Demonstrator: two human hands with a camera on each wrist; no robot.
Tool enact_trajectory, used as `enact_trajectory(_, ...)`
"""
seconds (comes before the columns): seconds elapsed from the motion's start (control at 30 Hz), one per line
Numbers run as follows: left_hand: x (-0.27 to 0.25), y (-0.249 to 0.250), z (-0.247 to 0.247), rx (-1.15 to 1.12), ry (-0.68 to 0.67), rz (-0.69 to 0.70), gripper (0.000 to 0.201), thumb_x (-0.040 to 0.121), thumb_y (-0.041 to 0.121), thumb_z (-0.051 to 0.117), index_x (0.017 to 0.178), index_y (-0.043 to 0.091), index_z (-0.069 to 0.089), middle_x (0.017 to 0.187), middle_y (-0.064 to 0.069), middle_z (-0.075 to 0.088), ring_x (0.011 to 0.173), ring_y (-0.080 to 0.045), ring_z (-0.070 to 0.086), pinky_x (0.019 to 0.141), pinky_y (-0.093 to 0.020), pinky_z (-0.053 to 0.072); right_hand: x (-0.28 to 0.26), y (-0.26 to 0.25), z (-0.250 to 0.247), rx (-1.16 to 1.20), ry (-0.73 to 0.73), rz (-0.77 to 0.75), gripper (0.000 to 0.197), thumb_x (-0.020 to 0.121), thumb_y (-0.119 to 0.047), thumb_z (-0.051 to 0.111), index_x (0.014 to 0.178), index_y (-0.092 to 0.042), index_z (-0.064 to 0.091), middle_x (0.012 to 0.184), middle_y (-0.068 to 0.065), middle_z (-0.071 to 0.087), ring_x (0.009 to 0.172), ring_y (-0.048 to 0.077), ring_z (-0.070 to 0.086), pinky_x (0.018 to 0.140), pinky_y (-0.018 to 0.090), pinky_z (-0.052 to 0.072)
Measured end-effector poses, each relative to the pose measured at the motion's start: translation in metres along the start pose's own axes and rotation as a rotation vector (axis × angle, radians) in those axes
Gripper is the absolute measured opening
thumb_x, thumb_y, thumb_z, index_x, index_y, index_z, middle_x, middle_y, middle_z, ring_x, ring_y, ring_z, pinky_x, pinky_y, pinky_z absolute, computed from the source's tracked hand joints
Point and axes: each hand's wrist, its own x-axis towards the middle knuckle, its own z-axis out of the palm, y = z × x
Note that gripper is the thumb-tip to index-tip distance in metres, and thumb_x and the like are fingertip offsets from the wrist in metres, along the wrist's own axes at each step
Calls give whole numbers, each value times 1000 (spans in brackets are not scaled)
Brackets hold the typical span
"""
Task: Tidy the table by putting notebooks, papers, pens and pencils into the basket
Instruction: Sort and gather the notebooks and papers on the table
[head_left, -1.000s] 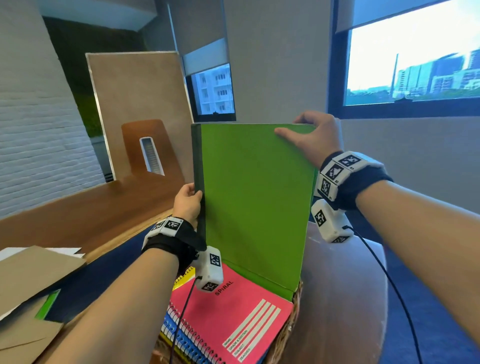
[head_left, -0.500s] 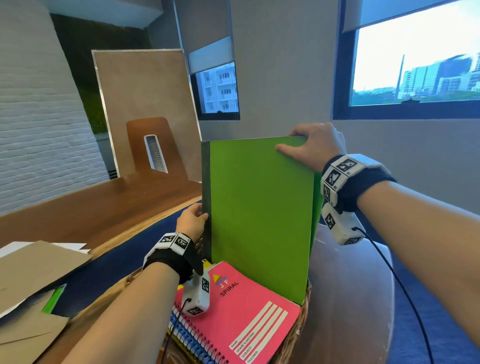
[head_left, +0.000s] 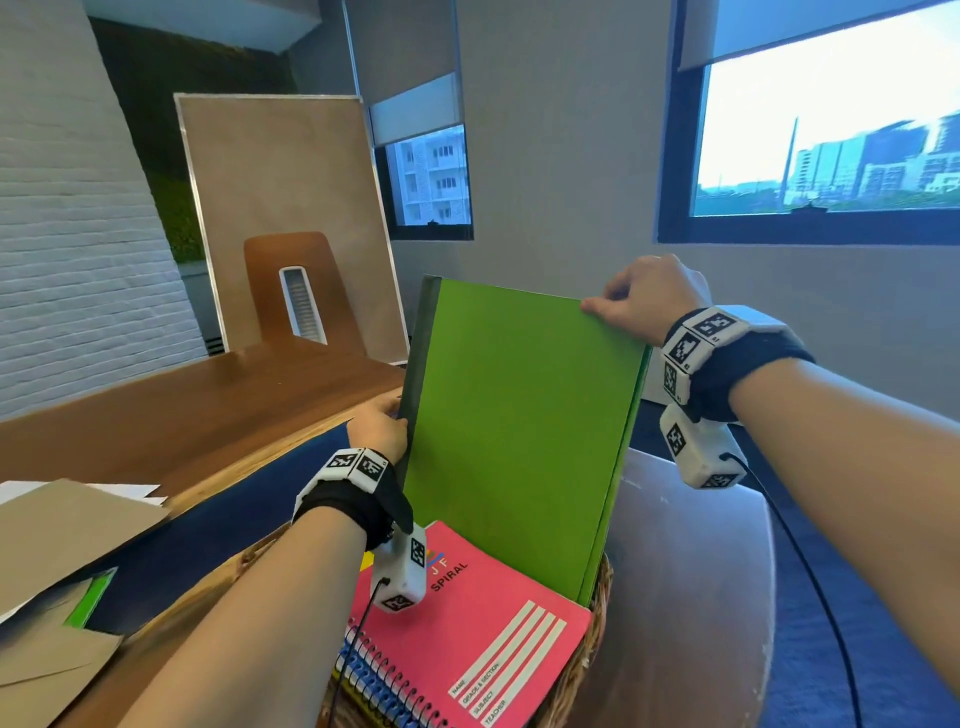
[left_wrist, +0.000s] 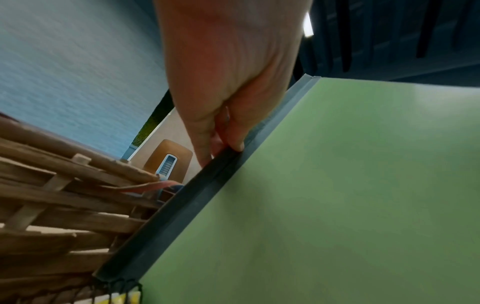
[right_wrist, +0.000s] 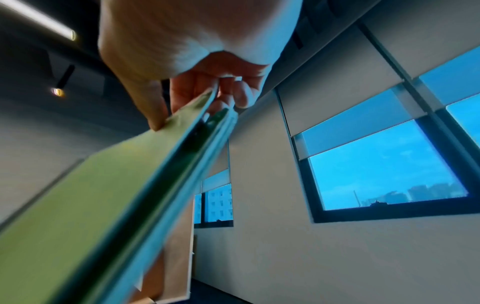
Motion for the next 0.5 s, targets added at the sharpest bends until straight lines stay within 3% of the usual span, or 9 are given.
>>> enact_trajectory(0.17, 0, 0, 1, 14, -10, -14, 27, 91, 4, 55, 116, 6, 66, 114, -15, 66, 109, -31, 59, 89, -32, 44, -6, 4, 8, -9, 62, -6, 27, 84, -42, 58, 89, -19, 73, 89, 1, 67, 95, 21, 58, 72, 25, 34)
enact_trajectory(0.27, 4, 5, -1, 15, -32, -12, 27, 91, 5, 57, 116, 7, 66, 116, -14, 66, 111, -30, 59, 92, -32, 43, -4, -3, 15, 67, 102, -52, 22, 82, -41, 63, 93, -24, 70, 86, -6, 58, 95, 13, 54, 74, 23, 31)
enact_trajectory(0.4, 3, 5, -4, 111, -67, 15, 26, 92, 6, 56, 116, 5, 65, 116, -14, 66, 113, -30, 57, 91, -31, 41, 7, -15, 28, 40, 76, -108, 24, 86, -38, 62, 103, -24, 70, 100, -1, 62, 107, 16, 52, 77, 25, 34)
enact_trajectory(0.5, -1, -6, 1, 163, -104, 28, 26, 92, 0, 51, 111, 5, 68, 112, -17, 67, 109, -32, 59, 91, -36, 45, 14, -17, 35, 56, 61, -72, 25, 86, -33, 63, 106, -21, 72, 104, 5, 62, 108, 23, 54, 84, 31, 41)
